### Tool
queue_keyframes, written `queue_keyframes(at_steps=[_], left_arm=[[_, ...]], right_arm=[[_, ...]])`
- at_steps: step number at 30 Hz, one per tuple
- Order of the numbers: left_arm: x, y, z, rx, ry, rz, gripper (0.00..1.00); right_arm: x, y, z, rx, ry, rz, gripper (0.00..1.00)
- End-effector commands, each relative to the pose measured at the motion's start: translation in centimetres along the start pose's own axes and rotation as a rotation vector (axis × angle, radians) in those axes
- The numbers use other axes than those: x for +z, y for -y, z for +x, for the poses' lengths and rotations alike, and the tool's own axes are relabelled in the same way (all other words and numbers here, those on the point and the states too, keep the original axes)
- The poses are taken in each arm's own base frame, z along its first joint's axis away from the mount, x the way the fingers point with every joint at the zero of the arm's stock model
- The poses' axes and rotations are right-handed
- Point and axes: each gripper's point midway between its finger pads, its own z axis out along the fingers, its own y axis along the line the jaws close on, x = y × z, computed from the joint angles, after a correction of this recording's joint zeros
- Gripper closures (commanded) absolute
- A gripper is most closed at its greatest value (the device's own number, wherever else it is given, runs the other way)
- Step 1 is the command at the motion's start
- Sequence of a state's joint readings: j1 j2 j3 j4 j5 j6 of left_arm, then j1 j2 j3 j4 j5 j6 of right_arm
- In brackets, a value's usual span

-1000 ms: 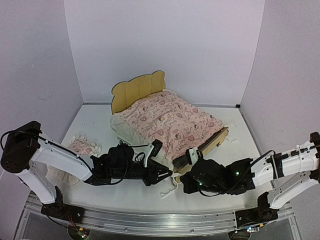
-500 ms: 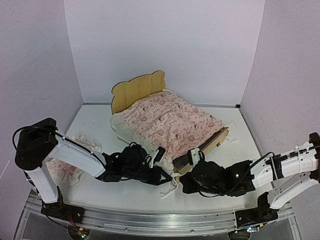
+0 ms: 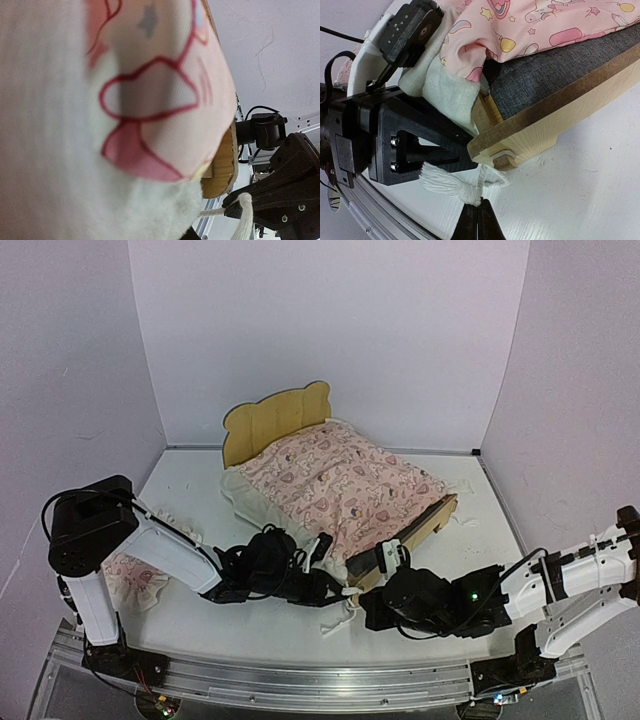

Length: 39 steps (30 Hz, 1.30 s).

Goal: Set up the pet bed

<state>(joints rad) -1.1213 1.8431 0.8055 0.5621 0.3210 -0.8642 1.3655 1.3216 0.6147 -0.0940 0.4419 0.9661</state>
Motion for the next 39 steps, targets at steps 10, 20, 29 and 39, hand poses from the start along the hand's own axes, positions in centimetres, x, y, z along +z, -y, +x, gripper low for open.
queue_keyframes(at_steps=[10,20,29,39], left_arm=[[-1.6,3.2,-3.7,0.025,0.118,0.222,0.81],[-0.9,2.2,-4.6,-0.072,0.161,0.198,0.81],[0.0,1.6,-5.0,-0.106,0.169,0.183,0.82],[0.2,0.2,-5.7,-0.146,0.223,0.133,0.89]], right_arm=[[-0.7,-1.2,-1.4,0.018,0.057,-0.038,1.0],[-0.7,-1.6,-1.6,0.01,0.059,-0.039,1.0],[-0.6,-1.8,-1.6,0.014,0.055,-0.04,1.0],[-0.5,-2.4,-1.5,0.007,0.052,-0.045,1.0]])
